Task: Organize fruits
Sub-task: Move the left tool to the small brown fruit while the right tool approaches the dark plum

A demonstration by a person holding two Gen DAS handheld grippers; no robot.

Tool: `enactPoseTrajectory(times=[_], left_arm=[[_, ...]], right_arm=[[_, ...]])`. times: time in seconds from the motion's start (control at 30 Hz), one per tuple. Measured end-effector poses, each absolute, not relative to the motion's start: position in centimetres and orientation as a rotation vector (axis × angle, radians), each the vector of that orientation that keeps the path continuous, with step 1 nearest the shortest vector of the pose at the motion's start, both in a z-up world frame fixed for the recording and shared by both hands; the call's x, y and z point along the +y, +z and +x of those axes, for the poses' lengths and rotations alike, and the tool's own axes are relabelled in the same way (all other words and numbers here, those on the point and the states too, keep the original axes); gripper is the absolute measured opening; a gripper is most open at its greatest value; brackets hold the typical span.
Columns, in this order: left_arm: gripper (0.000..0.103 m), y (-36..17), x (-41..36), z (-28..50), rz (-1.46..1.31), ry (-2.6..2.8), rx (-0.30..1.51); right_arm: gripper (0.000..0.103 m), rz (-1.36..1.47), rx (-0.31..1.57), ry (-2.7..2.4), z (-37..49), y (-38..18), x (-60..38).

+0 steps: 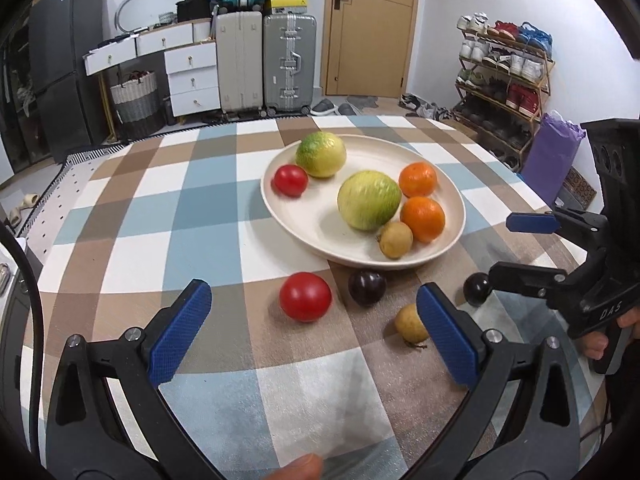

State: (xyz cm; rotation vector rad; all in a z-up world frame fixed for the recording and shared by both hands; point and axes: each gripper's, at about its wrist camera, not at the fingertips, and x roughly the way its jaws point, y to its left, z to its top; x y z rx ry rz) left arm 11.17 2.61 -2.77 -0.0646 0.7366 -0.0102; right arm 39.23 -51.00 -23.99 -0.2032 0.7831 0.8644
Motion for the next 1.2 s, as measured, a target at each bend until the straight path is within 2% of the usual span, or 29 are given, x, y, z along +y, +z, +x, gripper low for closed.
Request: enactPoseTrajectory(times=[0.3, 0.47, 0.6, 0.9, 1.07, 1.2], left_arm=[[0.102, -2.6, 0.9, 10.8, -0.024, -0.069, 0.75], [0.102, -3.2, 0.5, 11.2, -0.022, -0.091, 0.782], [0.102, -3.3, 0.2, 11.1, -0.015, -0.11, 0.792], [0.102, -3.9, -0.6, 11.4, 0.006, -0.153, 0.822], [0.088, -4.1, -1.1, 11.5, 0.014, -0.19, 0.829], [0.077, -4.6, -1.4, 11.6, 0.014, -0.221, 0.854]], right_arm=[[0.102, -0.274, 0.81, 0.91, 38.3, -24.5, -50.4], [0.094, -0.336, 0.815, 0.935, 37.5, -25.0, -49.7], [0.083, -0.35, 0.833, 0.94, 37.4, -25.5, -49.5], [0.068, -0.358, 0.84, 0.988, 36.8, -25.5, -49.1], [0.063, -0.37, 0.833, 0.996, 36.5, -25.6, -49.0], [0.052, -0.374, 0.826, 0.991, 36.5, -25.5, -49.0]])
